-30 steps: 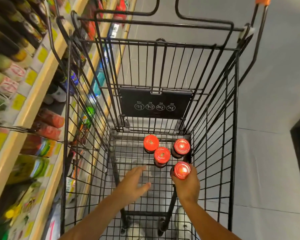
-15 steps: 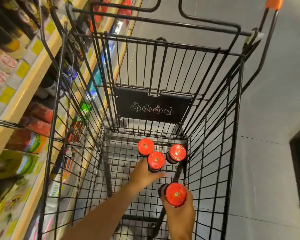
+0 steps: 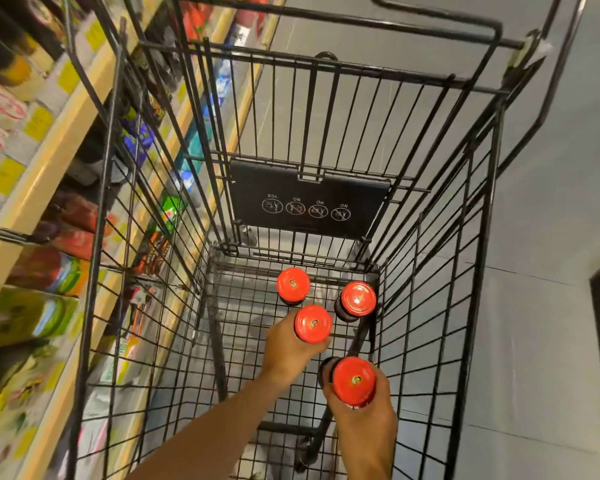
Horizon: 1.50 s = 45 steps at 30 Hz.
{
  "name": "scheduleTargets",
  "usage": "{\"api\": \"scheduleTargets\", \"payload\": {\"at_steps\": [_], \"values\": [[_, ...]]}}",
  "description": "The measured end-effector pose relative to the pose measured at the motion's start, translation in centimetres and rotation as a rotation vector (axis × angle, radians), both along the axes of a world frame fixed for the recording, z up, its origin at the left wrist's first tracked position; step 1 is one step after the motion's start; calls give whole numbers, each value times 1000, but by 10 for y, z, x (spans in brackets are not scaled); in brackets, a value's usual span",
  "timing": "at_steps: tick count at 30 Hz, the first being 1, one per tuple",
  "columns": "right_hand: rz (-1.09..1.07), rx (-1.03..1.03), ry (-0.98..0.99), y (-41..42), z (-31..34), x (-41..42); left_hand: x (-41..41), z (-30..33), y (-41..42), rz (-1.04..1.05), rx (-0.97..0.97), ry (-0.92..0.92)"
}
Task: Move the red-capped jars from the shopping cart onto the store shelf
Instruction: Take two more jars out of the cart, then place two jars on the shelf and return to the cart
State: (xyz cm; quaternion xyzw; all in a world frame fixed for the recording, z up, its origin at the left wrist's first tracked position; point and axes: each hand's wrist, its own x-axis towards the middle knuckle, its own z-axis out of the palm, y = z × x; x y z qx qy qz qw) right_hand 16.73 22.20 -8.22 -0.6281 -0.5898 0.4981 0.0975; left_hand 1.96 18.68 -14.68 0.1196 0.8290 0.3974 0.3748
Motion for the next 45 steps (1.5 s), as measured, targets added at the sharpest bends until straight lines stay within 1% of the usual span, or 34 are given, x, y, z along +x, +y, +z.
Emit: {"api": "scheduleTargets", "payload": {"at_steps": [6,10,15,21,27,32,35,40,45], "values": [[118,-8,41,-1,42,-7,-8,72,-44,-20,25,9],[192,12,48,-3,85,-14,-25,131,-79,3,4,92],[308,51,103,-8,155,-24,-53,223,-105,10,-8,200],[424,98,218,-11,248,-31,-61,328,-126,65,70,308],[504,234,305,-23,331,-32,-51,408,-159,157,189,408],[531,321,378,-36,386,-24,-39,464,-184,227,307,448],[540,343,422,-46,408,-17,-26,495,-201,255,371,472],[610,389,495,-59,446,-10,7,532,-232,301,386,531],[786,337,610,-63,480,-7,51,571,-263,359,357,637]]}}
